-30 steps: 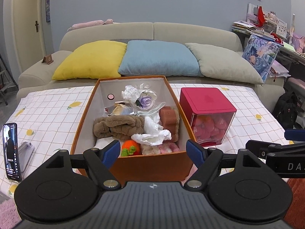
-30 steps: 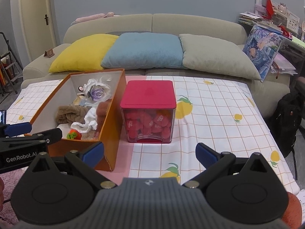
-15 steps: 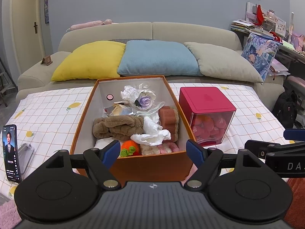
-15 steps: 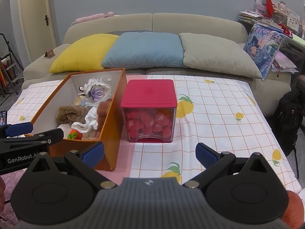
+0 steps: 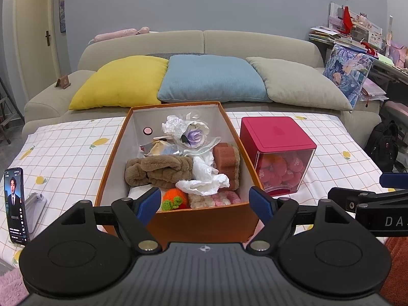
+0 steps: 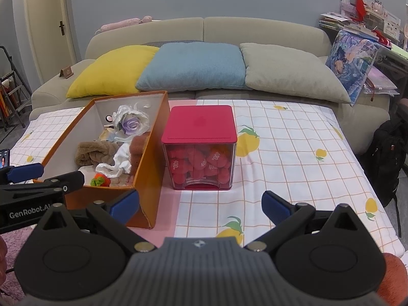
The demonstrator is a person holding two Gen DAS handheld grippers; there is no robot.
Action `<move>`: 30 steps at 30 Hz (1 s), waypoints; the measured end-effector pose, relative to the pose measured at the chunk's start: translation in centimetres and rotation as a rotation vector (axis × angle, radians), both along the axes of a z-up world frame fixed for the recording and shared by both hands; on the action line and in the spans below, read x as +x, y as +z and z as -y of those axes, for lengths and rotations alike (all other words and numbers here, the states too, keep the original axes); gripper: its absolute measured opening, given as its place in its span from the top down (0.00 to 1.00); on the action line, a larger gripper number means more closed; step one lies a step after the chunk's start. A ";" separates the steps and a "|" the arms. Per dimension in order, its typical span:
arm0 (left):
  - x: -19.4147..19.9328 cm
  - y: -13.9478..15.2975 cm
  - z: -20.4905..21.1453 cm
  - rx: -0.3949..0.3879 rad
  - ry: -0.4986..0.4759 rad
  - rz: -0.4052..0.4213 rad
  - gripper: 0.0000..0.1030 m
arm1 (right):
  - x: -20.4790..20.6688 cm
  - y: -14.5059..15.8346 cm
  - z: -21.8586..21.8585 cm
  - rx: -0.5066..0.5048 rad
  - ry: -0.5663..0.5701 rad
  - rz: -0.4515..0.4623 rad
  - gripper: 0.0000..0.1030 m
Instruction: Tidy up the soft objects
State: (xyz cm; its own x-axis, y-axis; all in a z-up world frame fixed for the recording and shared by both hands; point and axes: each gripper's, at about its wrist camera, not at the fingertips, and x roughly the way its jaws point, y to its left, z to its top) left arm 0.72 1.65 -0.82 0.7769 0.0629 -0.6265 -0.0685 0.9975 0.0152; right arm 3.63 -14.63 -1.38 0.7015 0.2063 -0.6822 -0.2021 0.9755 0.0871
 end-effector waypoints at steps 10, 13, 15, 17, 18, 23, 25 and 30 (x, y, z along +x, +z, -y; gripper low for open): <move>0.1 0.0 -0.2 0.005 -0.001 0.003 0.11 | 0.0 -0.2 0.0 0.002 -0.001 -0.005 0.03; 0.1 0.0 -0.2 0.006 -0.001 0.004 0.11 | -0.1 -0.3 0.1 0.002 0.000 -0.005 0.03; 0.1 0.0 -0.3 0.005 -0.001 0.001 0.11 | 0.0 -0.3 0.1 0.002 0.001 -0.006 0.03; 0.1 0.0 -0.3 0.004 0.000 -0.002 0.11 | 0.0 -0.3 0.1 0.002 0.002 -0.008 0.03; 0.1 0.0 -0.3 0.004 0.000 -0.003 0.11 | 0.0 -0.3 0.1 0.001 0.003 -0.008 0.03; 0.2 0.0 -0.4 0.005 0.002 -0.004 0.11 | 0.0 -0.3 0.1 0.001 0.003 -0.008 0.03; 0.2 0.0 -0.4 0.005 0.002 -0.005 0.11 | 0.0 -0.3 0.1 0.001 0.003 -0.008 0.03; 0.2 0.0 -0.4 0.005 0.002 -0.006 0.11 | 0.0 -0.3 0.0 0.001 0.001 -0.009 0.03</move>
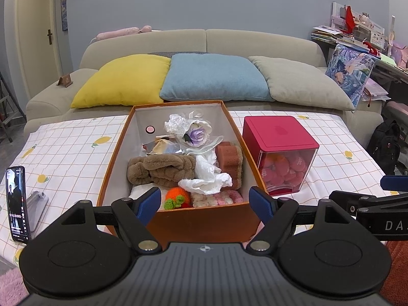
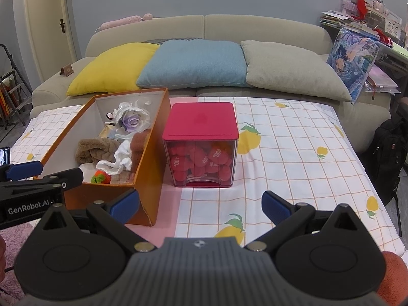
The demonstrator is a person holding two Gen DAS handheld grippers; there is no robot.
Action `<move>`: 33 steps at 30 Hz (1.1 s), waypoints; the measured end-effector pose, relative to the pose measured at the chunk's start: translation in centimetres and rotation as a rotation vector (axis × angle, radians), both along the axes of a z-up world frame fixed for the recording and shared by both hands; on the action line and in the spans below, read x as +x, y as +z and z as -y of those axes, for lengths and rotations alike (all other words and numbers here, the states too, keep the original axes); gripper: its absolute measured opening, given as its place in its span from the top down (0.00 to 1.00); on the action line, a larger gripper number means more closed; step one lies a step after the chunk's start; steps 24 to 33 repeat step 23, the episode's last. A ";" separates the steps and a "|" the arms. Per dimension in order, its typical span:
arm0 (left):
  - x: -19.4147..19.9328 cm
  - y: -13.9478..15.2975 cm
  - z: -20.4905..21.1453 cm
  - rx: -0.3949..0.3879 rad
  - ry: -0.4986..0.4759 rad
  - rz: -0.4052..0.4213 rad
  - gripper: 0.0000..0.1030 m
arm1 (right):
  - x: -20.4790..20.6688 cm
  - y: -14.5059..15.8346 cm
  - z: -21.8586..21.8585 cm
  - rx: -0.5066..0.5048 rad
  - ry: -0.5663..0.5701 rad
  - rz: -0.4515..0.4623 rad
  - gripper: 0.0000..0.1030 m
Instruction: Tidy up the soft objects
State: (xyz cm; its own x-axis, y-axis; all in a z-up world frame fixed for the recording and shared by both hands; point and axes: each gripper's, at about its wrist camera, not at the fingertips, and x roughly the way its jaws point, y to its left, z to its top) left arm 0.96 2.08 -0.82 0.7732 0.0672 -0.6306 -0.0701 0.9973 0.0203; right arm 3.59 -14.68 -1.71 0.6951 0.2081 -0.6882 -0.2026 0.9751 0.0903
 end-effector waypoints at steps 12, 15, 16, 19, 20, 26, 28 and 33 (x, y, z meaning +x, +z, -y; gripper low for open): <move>0.0 -0.1 0.0 0.005 0.002 -0.004 0.11 | 0.0 -0.2 0.0 -0.001 0.009 -0.009 0.03; 0.0 0.0 -0.1 0.006 0.003 -0.005 0.11 | 0.0 -0.3 0.0 -0.001 0.011 -0.012 0.03; 0.0 -0.1 0.0 0.005 0.003 -0.005 0.11 | 0.0 -0.3 0.1 -0.001 0.011 -0.013 0.03; 0.0 0.0 -0.1 0.002 0.001 -0.001 0.11 | 0.1 -0.3 0.1 -0.001 0.012 -0.014 0.03; 0.0 0.0 -0.1 0.002 0.000 0.001 0.11 | 0.1 -0.3 0.1 0.000 0.012 -0.014 0.03; 0.0 0.0 -0.1 0.000 0.002 0.003 0.11 | 0.1 -0.3 0.1 0.000 0.012 -0.014 0.03; 0.0 0.0 -0.1 0.000 0.002 0.003 0.11 | 0.1 -0.3 0.1 0.000 0.012 -0.014 0.03; 0.0 0.0 -0.1 0.000 0.002 0.003 0.11 | 0.1 -0.3 0.1 0.000 0.012 -0.014 0.03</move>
